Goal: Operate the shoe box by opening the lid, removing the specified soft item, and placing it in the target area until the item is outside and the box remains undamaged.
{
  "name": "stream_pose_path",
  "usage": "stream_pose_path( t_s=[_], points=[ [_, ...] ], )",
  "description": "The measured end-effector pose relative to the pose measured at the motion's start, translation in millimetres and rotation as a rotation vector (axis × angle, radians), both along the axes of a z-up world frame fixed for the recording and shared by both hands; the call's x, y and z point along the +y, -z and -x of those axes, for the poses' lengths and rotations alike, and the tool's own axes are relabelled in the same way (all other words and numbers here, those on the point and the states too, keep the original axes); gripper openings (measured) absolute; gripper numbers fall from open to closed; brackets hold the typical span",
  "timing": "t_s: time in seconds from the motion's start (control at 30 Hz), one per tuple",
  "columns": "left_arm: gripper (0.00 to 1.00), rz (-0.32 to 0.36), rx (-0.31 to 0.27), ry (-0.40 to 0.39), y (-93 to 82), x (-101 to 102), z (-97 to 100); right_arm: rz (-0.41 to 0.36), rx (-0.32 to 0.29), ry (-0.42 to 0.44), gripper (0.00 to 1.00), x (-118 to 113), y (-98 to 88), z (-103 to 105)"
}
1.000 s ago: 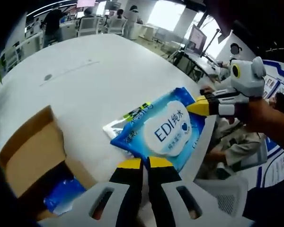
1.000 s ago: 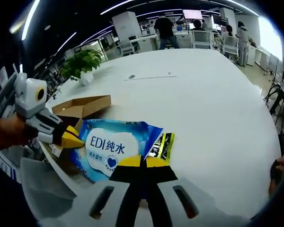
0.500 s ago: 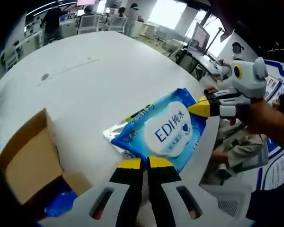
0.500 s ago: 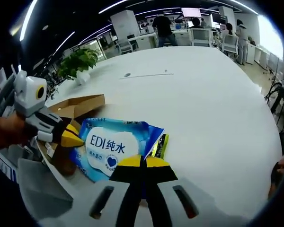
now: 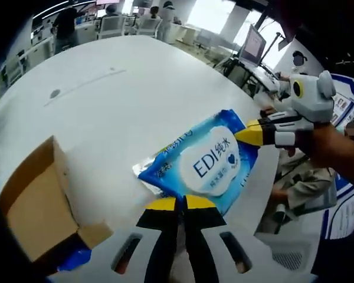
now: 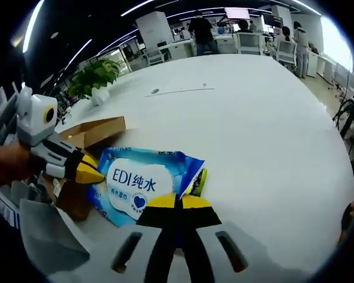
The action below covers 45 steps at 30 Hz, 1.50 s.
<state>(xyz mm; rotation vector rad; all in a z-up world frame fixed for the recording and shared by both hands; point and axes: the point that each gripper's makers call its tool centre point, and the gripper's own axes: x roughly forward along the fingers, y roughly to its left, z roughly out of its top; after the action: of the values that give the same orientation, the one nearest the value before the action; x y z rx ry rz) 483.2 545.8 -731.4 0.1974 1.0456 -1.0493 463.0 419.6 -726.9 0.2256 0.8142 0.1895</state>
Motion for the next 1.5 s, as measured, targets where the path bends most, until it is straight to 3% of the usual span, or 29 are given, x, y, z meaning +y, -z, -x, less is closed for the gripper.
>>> stream_pose_path(
  t_s=[0.37,0.97,1.27,1.5],
  points=[
    [0.00,-0.008,0.011,-0.014,11.6,-7,-11.8,-0.005,0.013,-0.006,0.00,-6,11.8,-10],
    [0.00,-0.031,0.026,-0.017,30.0,-8,-11.4,-0.016,0.041,-0.009,0.00,-9,30.0,-11],
    [0.01,-0.046,0.003,-0.021,34.3,-6,-16.9,-0.038,0.040,0.004,0.00,-9,34.5,-13],
    [0.05,-0.046,-0.003,-0.020,34.1,-7,-15.6,-0.036,0.023,0.020,0.12,-10,35.3,-14]
  ],
)
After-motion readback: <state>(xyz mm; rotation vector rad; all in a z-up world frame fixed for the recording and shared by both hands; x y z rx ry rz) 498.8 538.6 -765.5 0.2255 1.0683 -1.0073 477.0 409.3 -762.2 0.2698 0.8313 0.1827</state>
